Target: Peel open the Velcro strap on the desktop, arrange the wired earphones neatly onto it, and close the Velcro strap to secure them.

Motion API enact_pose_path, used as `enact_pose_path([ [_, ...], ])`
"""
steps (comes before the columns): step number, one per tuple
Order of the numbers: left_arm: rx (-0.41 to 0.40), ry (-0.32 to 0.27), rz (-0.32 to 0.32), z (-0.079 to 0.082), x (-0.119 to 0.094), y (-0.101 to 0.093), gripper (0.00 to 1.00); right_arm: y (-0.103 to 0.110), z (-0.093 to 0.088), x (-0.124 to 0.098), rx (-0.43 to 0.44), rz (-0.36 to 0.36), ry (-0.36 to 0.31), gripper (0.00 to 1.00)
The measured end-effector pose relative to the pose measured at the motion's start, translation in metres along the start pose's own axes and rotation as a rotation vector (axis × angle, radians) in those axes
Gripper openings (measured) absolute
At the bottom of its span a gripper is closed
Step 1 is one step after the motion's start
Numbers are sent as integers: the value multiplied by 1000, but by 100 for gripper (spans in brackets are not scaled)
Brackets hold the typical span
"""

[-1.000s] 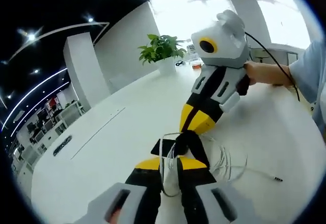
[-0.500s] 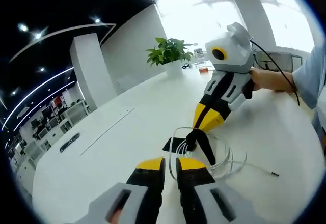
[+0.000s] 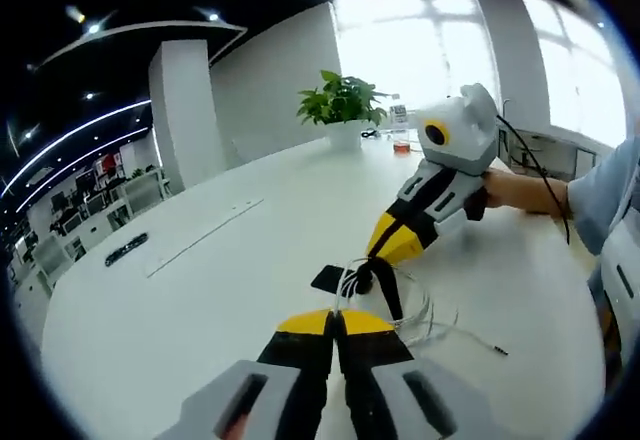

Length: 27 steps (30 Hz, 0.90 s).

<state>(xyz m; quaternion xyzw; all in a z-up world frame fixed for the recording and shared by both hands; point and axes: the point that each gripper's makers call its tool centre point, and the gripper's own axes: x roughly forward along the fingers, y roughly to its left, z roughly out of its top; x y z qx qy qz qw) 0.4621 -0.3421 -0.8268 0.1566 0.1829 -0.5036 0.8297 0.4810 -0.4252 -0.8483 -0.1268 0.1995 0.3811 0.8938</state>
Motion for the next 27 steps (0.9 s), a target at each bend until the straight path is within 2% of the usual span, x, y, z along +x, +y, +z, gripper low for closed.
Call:
enact_pose_path([
  [5, -63, 36, -25, -9, 3, -4, 6, 0, 5, -1, -13, -5, -27, 7],
  [10, -108, 86, -37, -23, 11, -6, 6, 1, 1, 1, -22, -8, 0, 6],
  [14, -217, 83, -94, -20, 10, -15, 6, 0, -3, 4, -20, -3, 21, 6],
  [24, -219, 97, -59, -27, 18, -5, 6, -5, -1, 4, -36, -18, 25, 7],
  [27, -133, 84, -36, -25, 20, 0, 8, -7, 2, 1, -38, -23, 10, 7],
])
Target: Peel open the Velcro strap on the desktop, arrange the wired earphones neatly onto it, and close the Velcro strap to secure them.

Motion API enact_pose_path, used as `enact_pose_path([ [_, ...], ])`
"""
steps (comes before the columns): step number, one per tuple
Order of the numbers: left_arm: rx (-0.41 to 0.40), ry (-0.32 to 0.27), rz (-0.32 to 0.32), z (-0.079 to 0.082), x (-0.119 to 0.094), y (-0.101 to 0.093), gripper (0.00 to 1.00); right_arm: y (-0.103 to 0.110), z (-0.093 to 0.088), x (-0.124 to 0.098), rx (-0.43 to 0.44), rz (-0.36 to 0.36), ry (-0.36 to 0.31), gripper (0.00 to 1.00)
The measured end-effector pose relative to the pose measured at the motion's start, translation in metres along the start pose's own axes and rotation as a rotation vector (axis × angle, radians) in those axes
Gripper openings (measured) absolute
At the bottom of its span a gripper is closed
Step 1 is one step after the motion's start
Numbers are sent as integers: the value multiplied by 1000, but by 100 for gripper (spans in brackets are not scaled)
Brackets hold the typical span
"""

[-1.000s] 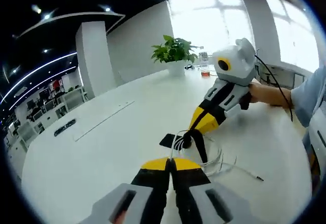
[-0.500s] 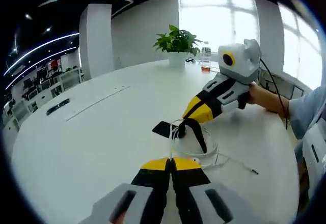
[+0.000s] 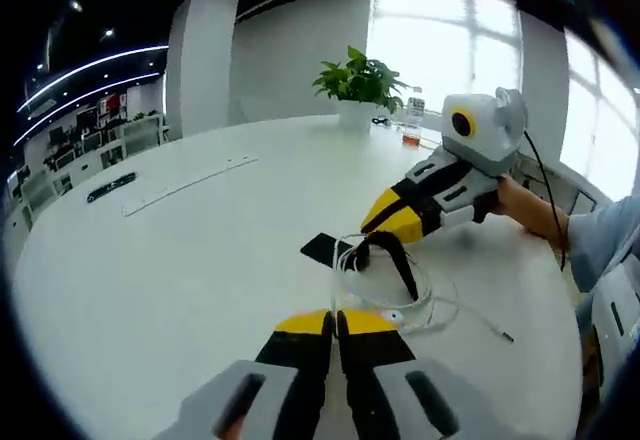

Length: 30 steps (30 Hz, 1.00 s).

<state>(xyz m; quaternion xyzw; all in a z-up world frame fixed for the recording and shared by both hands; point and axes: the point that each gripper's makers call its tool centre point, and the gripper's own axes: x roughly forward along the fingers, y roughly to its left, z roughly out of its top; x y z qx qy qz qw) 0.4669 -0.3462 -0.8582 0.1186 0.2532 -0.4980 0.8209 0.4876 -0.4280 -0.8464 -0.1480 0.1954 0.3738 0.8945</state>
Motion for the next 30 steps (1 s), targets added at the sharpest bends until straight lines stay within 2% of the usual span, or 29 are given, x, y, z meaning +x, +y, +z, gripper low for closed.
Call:
enact_pose_path([
  [1, 33, -10, 7, 1, 0, 0, 8, -1, 1, -1, 0, -1, -5, 7],
  [4, 65, -28, 16, 6, 0, -1, 11, -1, 3, -1, 3, -2, -15, 7],
  [8, 71, -82, 10, 18, -2, -2, 14, 0, 2, 2, 0, 3, -9, 6],
  [14, 93, -146, 50, 32, -2, 3, 15, 5, -1, 5, -10, 21, 4, 6],
  [21, 121, -202, 83, 42, 1, 5, 7, 10, -1, 4, -47, 37, 14, 5],
  [26, 132, -185, 73, 38, 8, 1, 6, 13, 0, 2, -79, 52, 7, 6],
  [30, 190, -134, 80, 28, 12, -1, 6, 11, 9, -3, -75, 57, -46, 7],
])
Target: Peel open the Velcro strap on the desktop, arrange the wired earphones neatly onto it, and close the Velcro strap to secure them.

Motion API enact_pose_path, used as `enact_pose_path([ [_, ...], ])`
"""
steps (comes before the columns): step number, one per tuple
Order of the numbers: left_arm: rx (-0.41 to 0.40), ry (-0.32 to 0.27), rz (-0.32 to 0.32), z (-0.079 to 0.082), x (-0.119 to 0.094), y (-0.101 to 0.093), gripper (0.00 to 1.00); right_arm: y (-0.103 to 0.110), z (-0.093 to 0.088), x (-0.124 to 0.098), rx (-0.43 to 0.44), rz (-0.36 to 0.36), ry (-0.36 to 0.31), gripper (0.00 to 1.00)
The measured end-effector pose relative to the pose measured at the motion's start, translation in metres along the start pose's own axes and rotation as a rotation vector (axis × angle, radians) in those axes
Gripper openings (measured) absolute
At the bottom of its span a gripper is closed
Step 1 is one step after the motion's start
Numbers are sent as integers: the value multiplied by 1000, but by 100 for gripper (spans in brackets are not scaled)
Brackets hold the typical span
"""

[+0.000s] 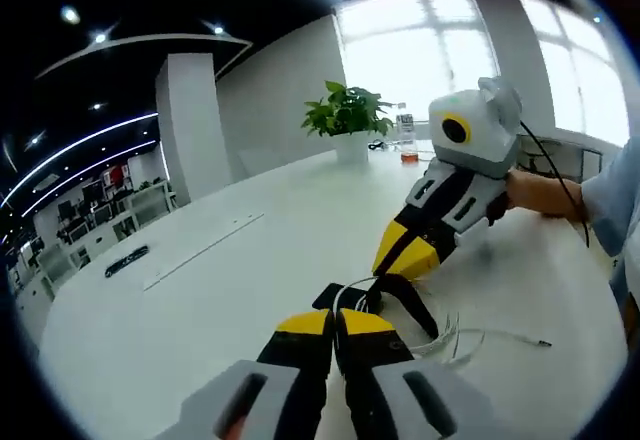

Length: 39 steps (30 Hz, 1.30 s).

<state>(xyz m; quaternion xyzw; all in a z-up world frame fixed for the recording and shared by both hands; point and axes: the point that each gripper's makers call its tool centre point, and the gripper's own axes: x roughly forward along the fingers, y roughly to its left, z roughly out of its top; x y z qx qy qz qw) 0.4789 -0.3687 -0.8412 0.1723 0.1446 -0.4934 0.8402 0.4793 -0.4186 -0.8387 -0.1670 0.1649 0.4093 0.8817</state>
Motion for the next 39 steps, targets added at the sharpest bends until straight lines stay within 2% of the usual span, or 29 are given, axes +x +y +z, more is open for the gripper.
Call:
enact_pose_path([
  [6, 23, 22, -24, -2, 0, -7, 6, 12, 0, 0, -58, 30, -8, 9],
  [12, 113, 53, -13, -4, 1, -11, 6, 22, -2, 7, -67, 59, -15, 10],
  [17, 189, 69, -21, -5, 1, -17, 6, 15, 6, 11, -46, 62, -53, 10],
  [25, 251, 90, -20, -8, 1, -19, 6, 8, 15, 14, -3, 75, -96, 7],
  [39, 372, 104, -30, -9, 0, -25, 6, -3, 20, 19, -2, 70, -78, 5],
])
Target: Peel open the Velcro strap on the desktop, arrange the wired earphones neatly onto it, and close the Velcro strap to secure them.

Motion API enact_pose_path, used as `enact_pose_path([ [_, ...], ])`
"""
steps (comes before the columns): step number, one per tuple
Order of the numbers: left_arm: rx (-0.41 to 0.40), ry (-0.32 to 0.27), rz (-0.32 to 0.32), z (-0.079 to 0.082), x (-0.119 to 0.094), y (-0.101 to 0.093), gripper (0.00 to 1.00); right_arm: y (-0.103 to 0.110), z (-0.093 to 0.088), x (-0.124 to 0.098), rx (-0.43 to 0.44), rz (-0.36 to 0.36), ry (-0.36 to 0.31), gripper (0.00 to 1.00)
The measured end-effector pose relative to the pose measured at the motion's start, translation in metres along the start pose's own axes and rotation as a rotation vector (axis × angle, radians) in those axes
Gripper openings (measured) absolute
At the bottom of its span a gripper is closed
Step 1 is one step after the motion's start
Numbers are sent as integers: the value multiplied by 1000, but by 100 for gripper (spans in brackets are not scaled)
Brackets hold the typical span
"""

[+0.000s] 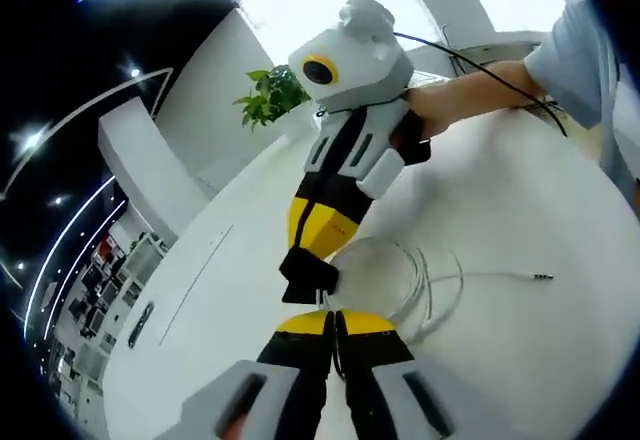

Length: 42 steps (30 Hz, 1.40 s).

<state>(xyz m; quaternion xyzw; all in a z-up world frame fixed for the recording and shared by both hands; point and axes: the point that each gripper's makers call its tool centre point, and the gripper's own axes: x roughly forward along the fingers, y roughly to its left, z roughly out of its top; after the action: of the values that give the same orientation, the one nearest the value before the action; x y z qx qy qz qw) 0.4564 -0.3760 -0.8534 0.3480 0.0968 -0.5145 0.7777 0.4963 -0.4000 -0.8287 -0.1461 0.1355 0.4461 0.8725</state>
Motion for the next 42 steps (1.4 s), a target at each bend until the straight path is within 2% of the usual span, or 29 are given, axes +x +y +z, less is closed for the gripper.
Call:
enact_pose_path([
  [9, 89, 13, -4, 0, -1, -5, 6, -7, -9, 8, -46, -10, 43, 5],
  [16, 88, 11, -4, 0, -2, -3, 6, -7, -21, 14, -112, 13, 124, 4],
  [22, 57, -1, 2, 0, -4, 1, 6, -7, -22, 16, -118, 46, 144, 4],
  [31, -1, -29, -9, 3, -5, 1, 6, -11, -23, 18, -120, 32, 92, 5],
  [42, -31, -41, -3, 2, -6, 3, 7, -24, -25, 23, -138, -16, 75, 5],
])
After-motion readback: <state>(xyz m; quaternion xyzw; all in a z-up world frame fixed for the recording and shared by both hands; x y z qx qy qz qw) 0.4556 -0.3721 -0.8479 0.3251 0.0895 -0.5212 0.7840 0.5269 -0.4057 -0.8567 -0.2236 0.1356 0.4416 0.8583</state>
